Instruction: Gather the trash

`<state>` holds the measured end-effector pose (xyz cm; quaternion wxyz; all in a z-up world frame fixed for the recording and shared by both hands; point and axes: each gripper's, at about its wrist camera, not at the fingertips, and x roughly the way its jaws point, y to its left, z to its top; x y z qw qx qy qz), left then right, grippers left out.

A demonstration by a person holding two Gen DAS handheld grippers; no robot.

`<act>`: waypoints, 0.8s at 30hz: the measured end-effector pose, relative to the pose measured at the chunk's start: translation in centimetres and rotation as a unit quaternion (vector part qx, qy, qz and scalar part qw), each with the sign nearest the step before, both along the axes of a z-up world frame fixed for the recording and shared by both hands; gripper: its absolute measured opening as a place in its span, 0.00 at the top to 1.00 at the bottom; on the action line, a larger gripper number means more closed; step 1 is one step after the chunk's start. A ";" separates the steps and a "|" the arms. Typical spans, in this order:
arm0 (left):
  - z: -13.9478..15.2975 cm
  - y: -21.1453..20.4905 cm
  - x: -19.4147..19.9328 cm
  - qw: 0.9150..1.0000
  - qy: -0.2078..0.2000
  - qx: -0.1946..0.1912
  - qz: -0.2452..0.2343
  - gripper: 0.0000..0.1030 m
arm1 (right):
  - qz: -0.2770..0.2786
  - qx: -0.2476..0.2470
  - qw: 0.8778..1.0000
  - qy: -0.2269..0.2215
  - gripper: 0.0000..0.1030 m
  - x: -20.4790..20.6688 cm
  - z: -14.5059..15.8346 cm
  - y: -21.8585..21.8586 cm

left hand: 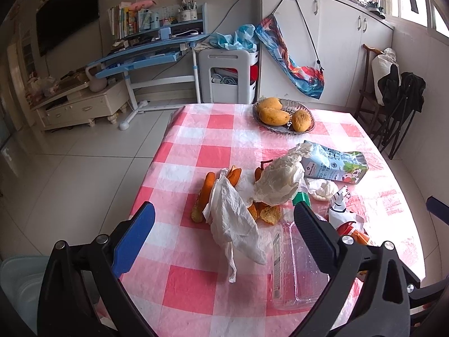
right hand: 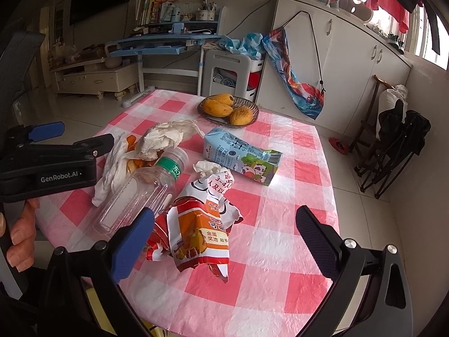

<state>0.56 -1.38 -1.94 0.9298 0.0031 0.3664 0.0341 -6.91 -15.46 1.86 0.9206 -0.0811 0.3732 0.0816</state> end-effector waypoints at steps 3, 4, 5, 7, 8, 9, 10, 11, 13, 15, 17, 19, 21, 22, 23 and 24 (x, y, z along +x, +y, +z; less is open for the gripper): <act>0.0 0.0 0.0 1.000 0.000 0.000 0.000 0.07 | 0.000 -0.002 1.000 -0.001 0.06 0.0 0.0 0.1; -0.1 0.0 0.0 1.000 0.001 0.000 0.000 0.07 | 0.001 -0.003 1.000 -0.001 0.06 0.0 0.0 0.1; -0.1 0.0 0.0 1.000 0.001 0.000 0.000 0.07 | 0.001 -0.003 1.000 -0.001 0.06 0.0 0.0 0.1; -0.2 0.0 0.0 1.000 0.001 0.001 0.000 0.07 | 0.000 -0.002 1.000 0.000 0.06 0.0 0.0 0.1; -0.2 -0.1 0.0 1.000 0.001 0.001 0.000 0.07 | 0.000 -0.004 1.000 -0.001 0.06 -0.1 0.0 0.1; -0.3 -0.1 0.0 1.000 0.002 0.001 0.000 0.07 | 0.000 -0.005 1.000 -0.001 0.06 -0.1 0.0 0.2; -0.4 -0.1 0.0 1.000 0.002 0.001 -0.001 0.07 | 0.000 -0.007 1.000 -0.002 0.06 -0.1 0.0 0.2; -0.5 -0.1 -0.1 1.000 0.002 0.001 -0.001 0.07 | 0.000 -0.009 1.000 -0.003 0.06 -0.1 0.0 0.3; -0.6 -0.2 0.0 1.000 0.002 0.002 -0.001 0.07 | 0.002 -0.013 1.000 -0.005 0.06 -0.2 0.0 0.4; -0.5 -0.2 0.0 1.000 0.002 0.001 -0.001 0.07 | 0.002 -0.015 1.000 -0.007 0.06 -0.2 0.0 0.4; -0.5 -0.2 0.0 1.000 0.002 0.001 -0.001 0.07 | 0.003 -0.015 1.000 -0.008 0.06 -0.2 0.0 0.4; -0.6 -0.2 -0.1 1.000 0.002 0.002 -0.001 0.07 | 0.004 -0.013 1.000 -0.008 0.06 -0.2 0.0 0.4; -0.5 -0.2 0.0 1.000 0.002 0.002 -0.001 0.07 | 0.007 -0.005 1.000 -0.007 0.06 -0.2 0.1 0.2; -0.5 -0.2 0.0 1.000 0.002 0.002 -0.001 0.07 | 0.009 -0.003 1.000 -0.006 0.06 -0.2 0.1 0.3; -0.6 -0.2 -0.1 1.000 0.003 0.002 -0.001 0.07 | 0.011 -0.002 1.000 -0.005 0.06 -0.2 0.1 0.3; -0.5 -0.2 0.0 1.000 0.003 0.002 -0.001 0.07 | 0.012 -0.003 1.000 -0.005 0.06 -0.2 0.1 0.3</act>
